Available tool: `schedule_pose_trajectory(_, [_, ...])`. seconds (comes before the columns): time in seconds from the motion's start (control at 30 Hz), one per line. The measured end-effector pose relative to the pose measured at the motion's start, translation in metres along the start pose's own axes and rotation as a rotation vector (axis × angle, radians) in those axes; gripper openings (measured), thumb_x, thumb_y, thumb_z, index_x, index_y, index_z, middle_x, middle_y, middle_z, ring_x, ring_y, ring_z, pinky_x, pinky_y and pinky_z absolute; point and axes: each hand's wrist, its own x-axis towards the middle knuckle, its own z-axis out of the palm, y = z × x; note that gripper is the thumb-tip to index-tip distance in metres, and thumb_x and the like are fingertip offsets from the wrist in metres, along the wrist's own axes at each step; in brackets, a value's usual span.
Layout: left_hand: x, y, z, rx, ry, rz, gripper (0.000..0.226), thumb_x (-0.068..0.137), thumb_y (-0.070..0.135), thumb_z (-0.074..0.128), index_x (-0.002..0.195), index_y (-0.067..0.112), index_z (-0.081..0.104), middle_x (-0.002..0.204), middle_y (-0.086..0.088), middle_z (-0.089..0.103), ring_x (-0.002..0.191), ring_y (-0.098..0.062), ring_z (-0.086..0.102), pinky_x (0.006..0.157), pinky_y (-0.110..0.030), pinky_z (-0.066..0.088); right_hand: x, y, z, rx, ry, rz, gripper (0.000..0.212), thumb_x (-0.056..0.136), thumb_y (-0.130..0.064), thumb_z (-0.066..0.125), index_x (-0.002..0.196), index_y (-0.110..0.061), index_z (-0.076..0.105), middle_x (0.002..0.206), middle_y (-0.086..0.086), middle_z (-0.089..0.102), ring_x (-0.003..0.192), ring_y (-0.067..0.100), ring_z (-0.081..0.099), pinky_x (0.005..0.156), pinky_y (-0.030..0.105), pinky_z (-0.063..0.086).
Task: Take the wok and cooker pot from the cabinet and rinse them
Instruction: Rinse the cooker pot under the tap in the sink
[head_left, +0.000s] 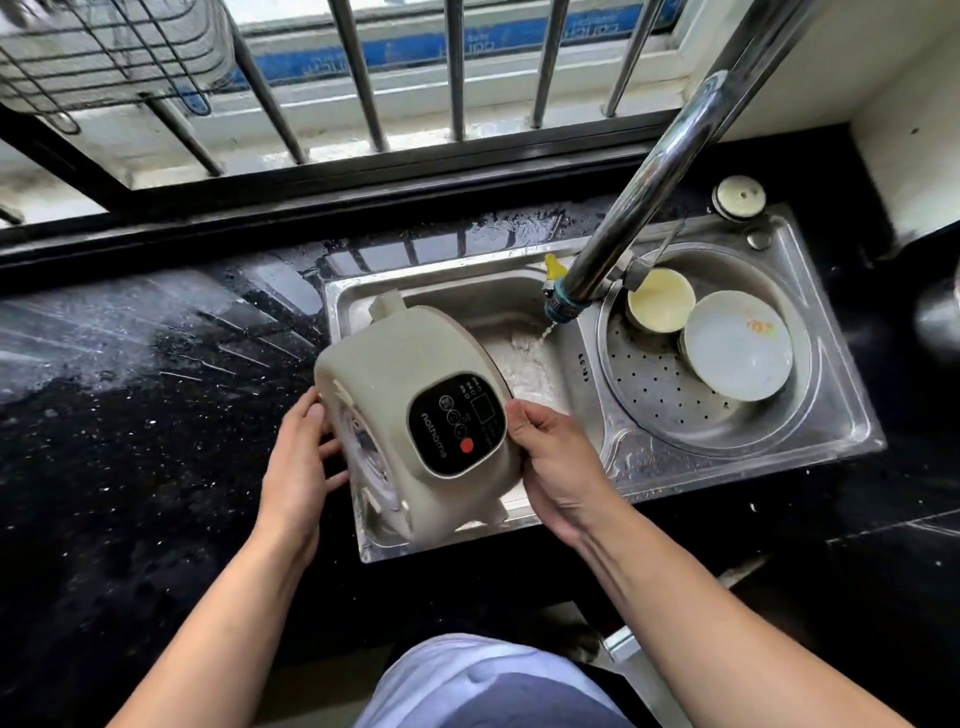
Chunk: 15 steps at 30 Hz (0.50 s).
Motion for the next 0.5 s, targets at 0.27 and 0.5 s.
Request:
schedule_pose_trajectory(0.27, [0.005,-0.005,-0.011,-0.04,-0.078,-0.113,0.034,0.085,0.076,0.055,0.118,0.07,0.062,0.115,0.002,0.078,0.098,-0.022,0.078,0.065,-0.042,0.063,-0.009,-0.004,0.012,0.203,0.009,-0.01,0.032,0.091,-0.017,0.06,0.109,0.008,0.068,0.104,0.017,0.071,0.097,0.018,0.065,0.087,0.027,0.055])
schedule_pose_trajectory(0.5, [-0.002,0.001,-0.017,-0.08,-0.152,-0.069,0.038,0.093,0.07,0.052,0.13,0.066,0.058,0.125,-0.002,0.074,0.11,-0.028,0.073,0.076,-0.046,0.064,-0.03,-0.016,0.014,0.21,-0.055,-0.059,0.021,0.09,-0.013,0.06,0.099,-0.003,0.076,0.102,0.012,0.075,0.098,0.017,0.068,0.083,0.025,0.055])
